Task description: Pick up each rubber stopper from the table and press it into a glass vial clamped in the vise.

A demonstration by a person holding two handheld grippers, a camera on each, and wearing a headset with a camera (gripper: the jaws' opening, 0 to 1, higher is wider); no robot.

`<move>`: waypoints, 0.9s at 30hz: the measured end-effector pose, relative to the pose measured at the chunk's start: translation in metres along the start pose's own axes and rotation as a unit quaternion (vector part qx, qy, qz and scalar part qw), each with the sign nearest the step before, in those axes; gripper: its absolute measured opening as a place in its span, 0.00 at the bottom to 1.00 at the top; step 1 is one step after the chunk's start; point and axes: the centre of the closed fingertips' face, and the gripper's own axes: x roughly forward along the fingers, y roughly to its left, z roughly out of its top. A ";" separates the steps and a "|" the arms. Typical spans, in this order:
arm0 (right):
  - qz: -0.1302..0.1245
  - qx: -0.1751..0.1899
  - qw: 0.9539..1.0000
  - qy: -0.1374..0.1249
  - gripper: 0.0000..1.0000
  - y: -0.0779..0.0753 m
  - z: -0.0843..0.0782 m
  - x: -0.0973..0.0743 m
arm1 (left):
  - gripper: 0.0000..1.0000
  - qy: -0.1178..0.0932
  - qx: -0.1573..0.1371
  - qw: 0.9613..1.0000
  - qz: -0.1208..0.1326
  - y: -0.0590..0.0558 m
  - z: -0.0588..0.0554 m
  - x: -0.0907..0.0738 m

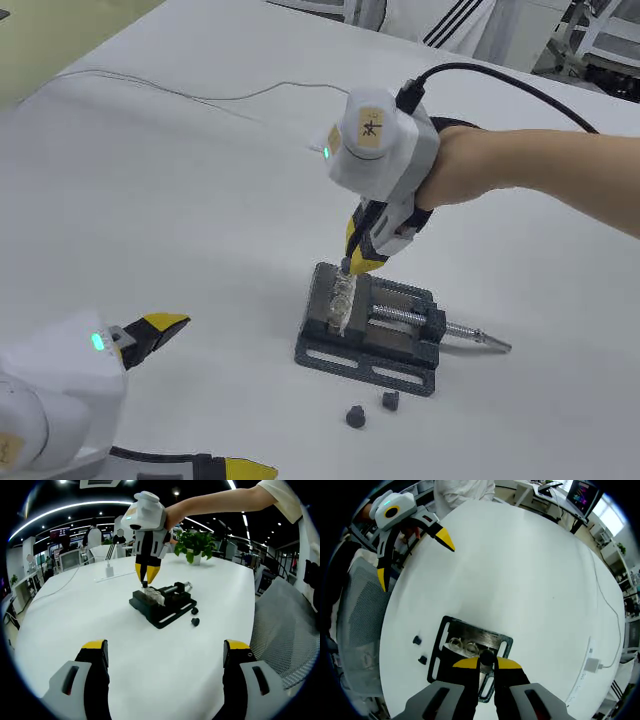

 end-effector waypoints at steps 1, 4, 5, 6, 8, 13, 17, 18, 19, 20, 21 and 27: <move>-0.002 0.013 1.000 -0.003 0.05 0.000 0.000 0.000 | 0.95 -0.002 0.000 1.000 0.002 0.000 0.001 0.000; -0.005 0.026 1.000 -0.007 0.05 0.000 -0.001 0.000 | 0.95 -0.004 0.000 1.000 0.002 0.001 0.003 0.001; -0.007 0.033 0.999 -0.010 0.05 0.000 -0.001 0.000 | 0.95 -0.004 0.001 1.000 0.002 0.001 0.003 0.001; -0.008 0.039 0.999 -0.012 0.05 0.000 -0.002 0.000 | 0.95 -0.005 0.002 1.000 0.002 0.000 0.004 0.001; -0.011 0.052 0.998 -0.019 0.05 -0.001 -0.002 0.000 | 0.95 -0.006 0.002 1.000 0.002 0.000 0.005 0.002; -0.021 0.088 0.995 -0.033 0.04 -0.002 -0.003 0.000 | 0.95 -0.007 0.001 1.000 0.000 -0.002 0.005 0.003; -0.028 0.114 0.993 -0.027 0.05 -0.003 -0.003 0.001 | 0.95 -0.007 0.001 1.000 -0.003 -0.004 0.005 0.005; -0.028 0.119 0.992 -0.023 0.05 -0.004 -0.003 0.001 | 0.95 -0.007 0.001 1.000 -0.003 -0.004 0.005 0.005; -0.028 0.119 0.992 -0.018 0.05 -0.007 -0.001 0.002 | 0.94 -0.006 0.001 1.000 -0.004 -0.004 0.005 0.005; -0.028 0.131 0.991 -0.012 0.05 -0.008 -0.002 0.002 | 0.94 -0.006 0.002 1.000 -0.005 -0.004 0.005 0.005; -0.027 0.139 0.990 -0.007 0.05 -0.008 -0.001 0.002 | 0.94 -0.006 0.002 1.000 -0.005 -0.005 0.005 0.005; -0.038 0.155 0.987 0.007 0.05 -0.002 -0.001 0.003 | 0.94 -0.007 0.001 1.000 -0.007 -0.006 0.004 0.006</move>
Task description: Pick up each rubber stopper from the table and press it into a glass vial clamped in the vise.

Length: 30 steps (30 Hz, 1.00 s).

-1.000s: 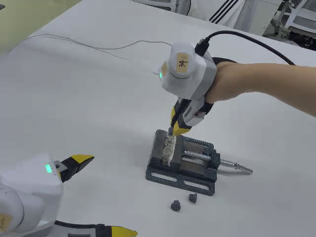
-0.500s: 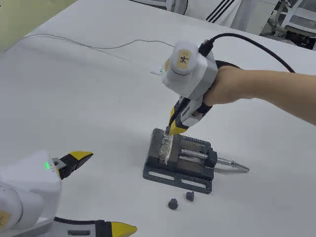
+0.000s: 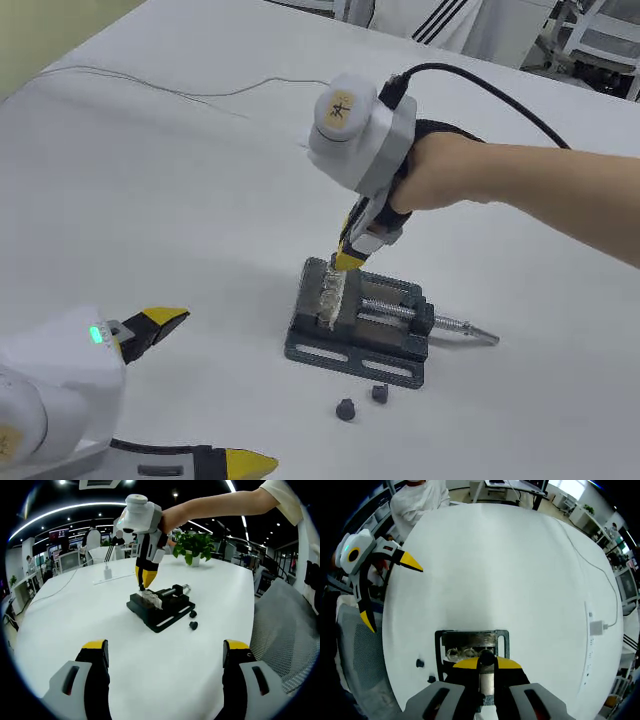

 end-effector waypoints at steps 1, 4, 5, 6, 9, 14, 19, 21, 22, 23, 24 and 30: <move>-0.001 -0.002 1.000 0.000 0.05 0.001 0.000 0.000 | 0.94 0.000 0.001 1.000 0.000 0.000 0.000 0.000; -0.002 -0.010 1.000 0.000 0.06 0.003 -0.001 -0.001 | 0.94 0.000 0.001 1.000 -0.001 -0.001 0.000 0.000; -0.001 -0.008 1.000 0.000 0.06 0.003 0.000 -0.001 | 0.94 0.000 0.001 1.000 -0.001 -0.001 0.000 0.000; -0.001 -0.018 1.000 0.000 0.06 0.003 0.000 -0.001 | 0.94 0.000 0.001 1.000 -0.001 -0.001 0.000 0.000; 0.001 -0.028 1.000 0.001 0.07 0.005 -0.001 -0.002 | 0.94 0.001 0.000 1.000 0.000 0.000 -0.001 -0.002; 0.002 -0.041 0.999 0.000 0.07 0.005 0.000 -0.002 | 0.94 0.002 -0.001 1.000 0.003 0.001 -0.003 -0.004; 0.007 -0.039 0.999 -0.010 0.15 0.007 0.003 -0.002 | 0.94 0.002 -0.003 1.000 0.004 0.002 -0.003 -0.005; 0.008 -0.035 0.999 -0.014 0.19 0.007 0.004 -0.004 | 0.94 0.001 -0.003 1.000 0.005 0.002 -0.003 -0.006; 0.007 -0.040 0.999 -0.019 0.18 0.006 0.005 -0.007 | 0.93 0.001 -0.003 1.000 0.005 0.003 -0.003 -0.006; 0.007 -0.041 0.999 -0.018 0.17 0.005 0.004 -0.009 | 0.93 0.001 -0.003 1.000 0.005 0.003 -0.003 -0.006; 0.005 -0.044 0.999 -0.015 0.17 0.003 0.003 -0.012 | 0.93 0.002 -0.003 1.000 0.005 0.004 -0.003 -0.006; 0.025 -0.034 0.999 -0.030 0.03 -0.002 0.000 -0.017 | 0.93 0.000 -0.004 1.000 0.008 0.007 -0.002 -0.005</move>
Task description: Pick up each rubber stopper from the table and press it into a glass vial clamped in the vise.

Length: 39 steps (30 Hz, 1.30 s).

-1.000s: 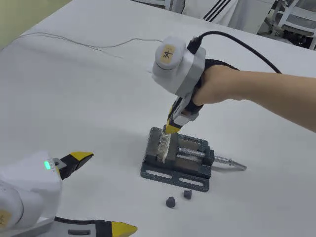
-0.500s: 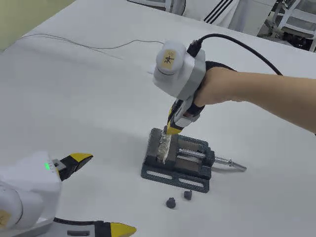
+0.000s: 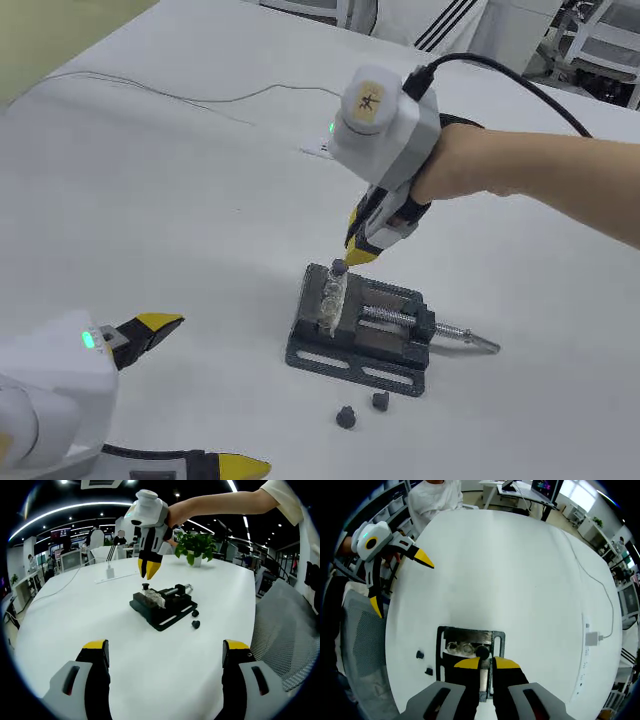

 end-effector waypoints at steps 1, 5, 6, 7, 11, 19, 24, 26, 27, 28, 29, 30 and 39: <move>0.010 0.007 1.000 -0.003 0.02 0.002 0.000 0.002 | 0.93 0.000 0.000 1.000 0.000 0.000 0.000 0.000; 0.011 0.008 1.000 -0.005 0.01 0.002 0.000 0.004 | 0.93 -0.001 -0.001 1.000 0.000 0.001 0.001 0.002; 0.011 0.009 1.000 -0.006 0.00 0.003 0.000 0.004 | 0.93 0.000 -0.002 1.000 0.000 0.002 0.001 0.002; 0.015 0.013 1.000 -0.008 0.00 0.005 0.001 0.004 | 0.93 0.000 -0.002 1.000 -0.001 0.002 0.001 0.003; 0.023 0.016 0.999 -0.016 0.00 0.006 0.003 0.005 | 0.93 0.002 -0.001 1.000 -0.004 0.001 0.000 0.005; 0.033 0.024 0.999 -0.026 0.00 0.011 0.006 0.007 | 0.93 0.006 -0.003 1.000 -0.007 0.000 -0.002 0.007; 0.036 0.027 0.999 -0.029 0.00 0.012 0.006 0.009 | 0.93 0.008 -0.006 1.000 -0.007 0.000 -0.004 0.008; 0.038 0.027 0.999 -0.028 0.00 0.013 0.007 0.009 | 0.93 0.010 -0.006 1.000 -0.007 0.000 -0.005 0.008; 0.038 0.028 0.999 -0.027 0.00 0.013 0.007 0.009 | 0.93 0.010 -0.007 1.000 -0.007 0.000 -0.006 0.008; 0.039 0.029 0.998 -0.027 0.00 0.013 0.007 0.009 | 0.92 0.010 -0.008 1.000 -0.007 0.000 -0.006 0.008; 0.039 0.030 0.998 -0.026 0.00 0.013 0.007 0.009 | 0.92 0.011 -0.007 1.000 -0.007 0.000 -0.006 0.008; 0.040 0.026 0.999 -0.026 0.00 0.011 0.006 0.010 | 0.92 0.012 -0.007 1.000 -0.007 0.000 -0.007 0.008; 0.039 0.029 0.999 -0.017 0.00 0.005 0.005 0.013 | 0.92 0.008 -0.010 1.000 -0.009 0.000 -0.004 0.012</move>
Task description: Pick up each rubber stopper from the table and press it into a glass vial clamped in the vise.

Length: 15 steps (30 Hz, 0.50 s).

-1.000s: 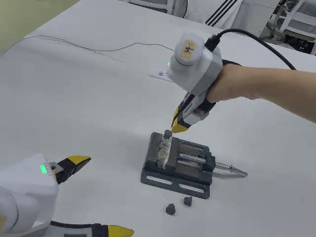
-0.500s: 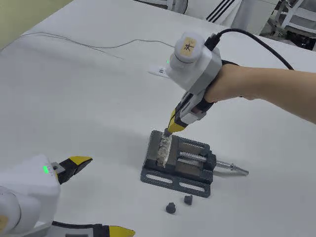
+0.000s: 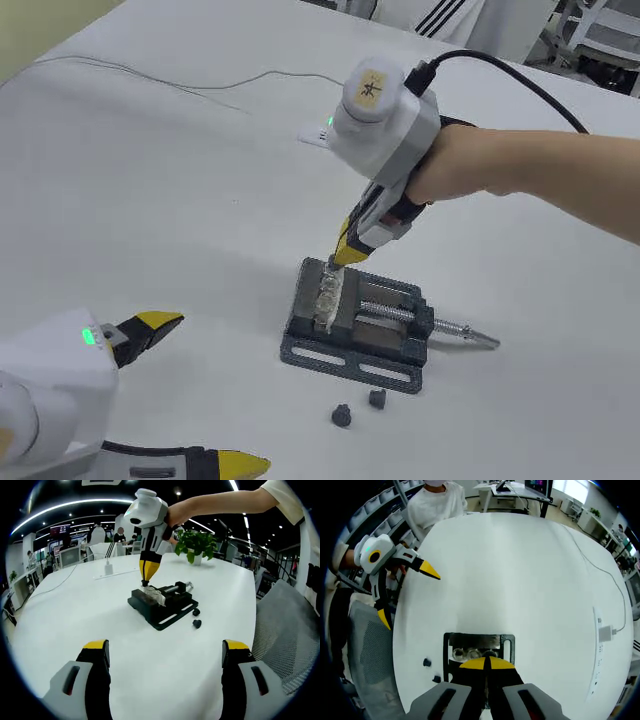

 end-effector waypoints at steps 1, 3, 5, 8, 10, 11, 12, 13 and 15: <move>0.000 0.000 1.000 0.001 0.00 0.000 0.000 0.000 | 0.92 0.000 0.000 1.000 0.000 0.000 0.000 0.000; 0.000 -0.004 1.000 0.004 0.00 -0.001 -0.001 0.001 | 0.92 -0.001 -0.001 1.000 0.000 0.000 0.000 0.001; -0.006 -0.004 1.000 0.011 0.00 0.000 -0.001 0.002 | 0.92 -0.001 -0.002 1.000 -0.001 -0.001 0.000 0.002; -0.017 -0.017 0.999 0.028 0.00 0.004 -0.001 0.003 | 0.92 0.000 -0.004 1.000 -0.001 -0.001 -0.001 0.002; -0.018 -0.023 0.999 0.035 0.00 -0.002 -0.004 0.003 | 0.92 0.000 -0.004 1.000 -0.001 -0.001 -0.002 0.002; -0.020 -0.018 0.999 0.037 0.00 -0.006 -0.003 0.003 | 0.92 0.000 -0.005 1.000 -0.002 -0.001 -0.002 0.002; -0.015 -0.009 0.999 0.036 0.00 -0.006 -0.003 0.003 | 0.92 0.000 -0.005 1.000 -0.001 -0.001 -0.002 0.002; -0.014 -0.011 0.999 0.034 0.00 -0.007 -0.003 0.003 | 0.92 0.000 -0.005 1.000 -0.001 0.000 -0.002 0.002; -0.009 -0.006 1.000 0.030 0.00 -0.004 -0.004 0.003 | 0.92 -0.003 -0.007 1.000 -0.001 0.000 -0.001 0.002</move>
